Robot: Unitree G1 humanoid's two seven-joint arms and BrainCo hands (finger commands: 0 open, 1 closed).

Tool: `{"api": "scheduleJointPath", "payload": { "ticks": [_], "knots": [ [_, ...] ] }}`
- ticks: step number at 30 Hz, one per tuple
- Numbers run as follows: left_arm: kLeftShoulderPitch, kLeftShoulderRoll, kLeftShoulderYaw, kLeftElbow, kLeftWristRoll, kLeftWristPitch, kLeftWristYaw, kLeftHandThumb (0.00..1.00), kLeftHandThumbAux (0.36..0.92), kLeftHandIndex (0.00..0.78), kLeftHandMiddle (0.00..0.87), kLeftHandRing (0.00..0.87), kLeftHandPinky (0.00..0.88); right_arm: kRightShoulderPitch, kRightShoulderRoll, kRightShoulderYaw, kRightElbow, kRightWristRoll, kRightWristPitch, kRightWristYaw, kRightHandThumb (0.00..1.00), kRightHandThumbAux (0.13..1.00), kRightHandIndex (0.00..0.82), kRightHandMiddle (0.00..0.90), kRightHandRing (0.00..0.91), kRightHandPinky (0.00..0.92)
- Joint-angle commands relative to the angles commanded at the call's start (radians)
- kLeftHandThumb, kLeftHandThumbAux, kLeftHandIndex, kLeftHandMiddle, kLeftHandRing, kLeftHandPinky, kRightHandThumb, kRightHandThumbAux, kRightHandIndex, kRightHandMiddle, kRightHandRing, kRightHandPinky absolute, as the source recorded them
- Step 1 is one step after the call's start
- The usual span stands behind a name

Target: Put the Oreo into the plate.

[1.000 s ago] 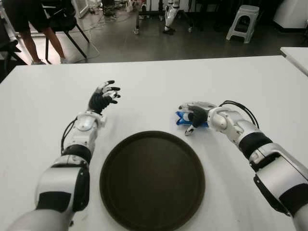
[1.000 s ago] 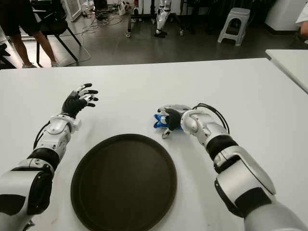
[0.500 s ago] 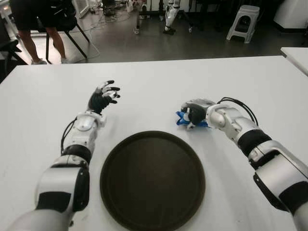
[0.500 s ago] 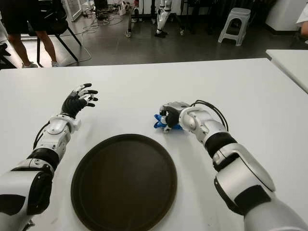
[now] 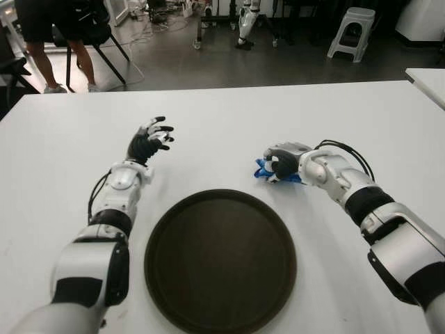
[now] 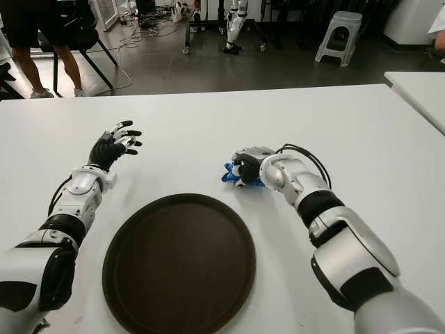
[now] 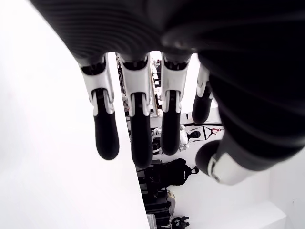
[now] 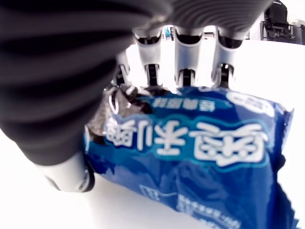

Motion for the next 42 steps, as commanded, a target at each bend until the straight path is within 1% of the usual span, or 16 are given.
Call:
{"api": "scheduleJointPath", "payload": {
  "ticks": [3,6,15,19,27,33,39,42],
  "knots": [
    [0.001,0.0,0.0,0.0,0.001,-0.002,0.002,0.237,0.685,0.171,0.304,0.348,0.399,-0.004,-0.004,0.006,-0.003,0.0,-0.004,0.013,0.816,0.691,0.416,0.47,0.49,0.512],
    [0.001,0.0,0.0,-0.001,0.002,-0.003,0.004,0.242,0.694,0.173,0.31,0.357,0.413,-0.005,-0.007,0.008,-0.006,0.003,-0.008,0.019,0.826,0.689,0.412,0.466,0.483,0.506],
    [0.003,0.0,-0.003,-0.004,0.005,-0.007,0.007,0.238,0.684,0.173,0.315,0.362,0.419,-0.006,-0.011,-0.003,0.0,0.016,-0.016,0.026,0.83,0.689,0.411,0.462,0.461,0.493],
    [0.002,0.0,-0.003,-0.004,0.006,-0.005,0.011,0.245,0.688,0.176,0.315,0.36,0.417,-0.006,-0.014,-0.006,-0.001,0.015,-0.017,0.024,0.83,0.689,0.412,0.461,0.466,0.498],
    [0.002,-0.001,0.0,-0.004,0.001,-0.005,0.002,0.241,0.68,0.171,0.311,0.359,0.418,-0.007,-0.016,-0.009,0.001,0.014,-0.021,0.018,0.832,0.688,0.423,0.456,0.448,0.476],
    [0.001,-0.003,0.003,-0.002,-0.001,-0.002,0.003,0.244,0.687,0.162,0.31,0.365,0.432,-0.008,-0.014,-0.014,0.004,0.018,-0.019,0.027,0.835,0.686,0.441,0.448,0.43,0.461],
    [-0.001,-0.006,0.004,0.001,-0.002,-0.002,0.008,0.249,0.692,0.163,0.309,0.364,0.428,-0.01,-0.016,-0.024,0.009,0.022,-0.023,0.009,0.835,0.686,0.446,0.446,0.431,0.468],
    [-0.003,-0.008,0.004,0.003,-0.001,-0.001,0.013,0.255,0.694,0.168,0.31,0.362,0.422,-0.01,-0.029,-0.038,-0.011,0.026,-0.032,-0.011,0.833,0.687,0.435,0.451,0.452,0.494]
  ]
}}
